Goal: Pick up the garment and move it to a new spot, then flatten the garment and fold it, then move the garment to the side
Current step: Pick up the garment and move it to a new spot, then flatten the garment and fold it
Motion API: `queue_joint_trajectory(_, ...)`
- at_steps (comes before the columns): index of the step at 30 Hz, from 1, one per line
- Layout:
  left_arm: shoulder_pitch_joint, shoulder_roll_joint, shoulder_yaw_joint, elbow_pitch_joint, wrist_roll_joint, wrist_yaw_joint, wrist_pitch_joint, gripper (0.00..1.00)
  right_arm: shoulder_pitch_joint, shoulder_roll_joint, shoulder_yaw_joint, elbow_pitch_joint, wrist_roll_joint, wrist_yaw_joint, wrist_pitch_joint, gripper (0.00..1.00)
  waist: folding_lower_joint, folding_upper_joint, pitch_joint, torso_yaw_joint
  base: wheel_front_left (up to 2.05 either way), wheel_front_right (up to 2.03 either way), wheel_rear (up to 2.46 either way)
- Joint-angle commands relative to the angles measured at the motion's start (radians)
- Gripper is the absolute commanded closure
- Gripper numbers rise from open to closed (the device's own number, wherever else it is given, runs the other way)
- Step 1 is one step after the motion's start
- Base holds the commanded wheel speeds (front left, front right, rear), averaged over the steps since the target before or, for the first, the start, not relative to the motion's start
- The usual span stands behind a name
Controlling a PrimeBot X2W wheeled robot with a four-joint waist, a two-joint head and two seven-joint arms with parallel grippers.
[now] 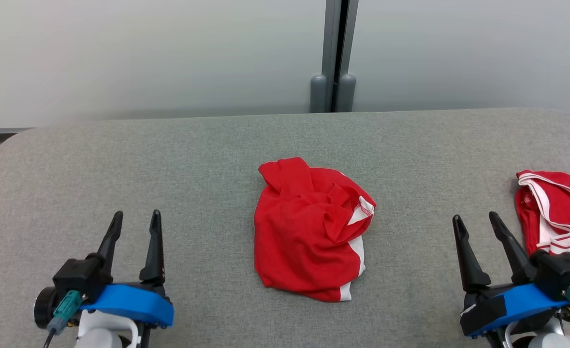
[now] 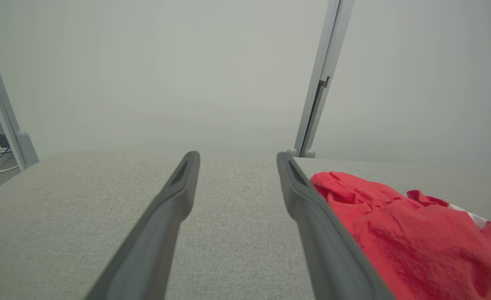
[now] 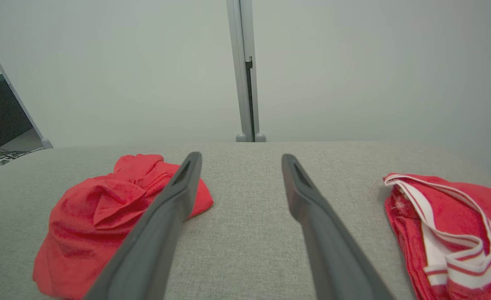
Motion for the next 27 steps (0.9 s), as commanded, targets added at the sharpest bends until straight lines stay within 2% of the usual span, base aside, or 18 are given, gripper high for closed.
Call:
queue_joint_trajectory(1, 0.030, 0.011, 0.022, -0.012, 0.010, 0.013, -0.004, 0.00, 0.021, 0.005, -0.004, 0.005, 0.002, 0.000, 0.004, 0.00, 0.0000, 0.0000, -0.006, -0.001, 0.00, 0.00, 0.00)
queue_joint_trajectory(5, 0.084, 0.017, 0.078, -0.038, 0.013, 0.032, -0.004, 0.00, 0.039, 0.016, -0.008, 0.024, 0.009, 0.001, 0.000, 0.00, 0.0000, 0.0000, -0.018, -0.006, 0.00, 0.00, 0.00)
queue_joint_trajectory(10, 0.142, 0.014, 0.117, -0.048, 0.014, 0.036, -0.005, 0.00, 0.056, 0.025, -0.013, 0.041, 0.010, 0.001, -0.006, 0.00, 0.0000, 0.0000, -0.028, -0.017, 0.00, 0.00, 0.00)
queue_joint_trajectory(27, 0.129, 0.011, 0.114, -0.038, 0.012, 0.034, 0.002, 0.00, 0.050, 0.044, 0.011, 0.062, 0.012, 0.001, -0.012, 0.00, 0.0000, 0.0000, -0.028, -0.020, 0.00, 0.00, 0.00)
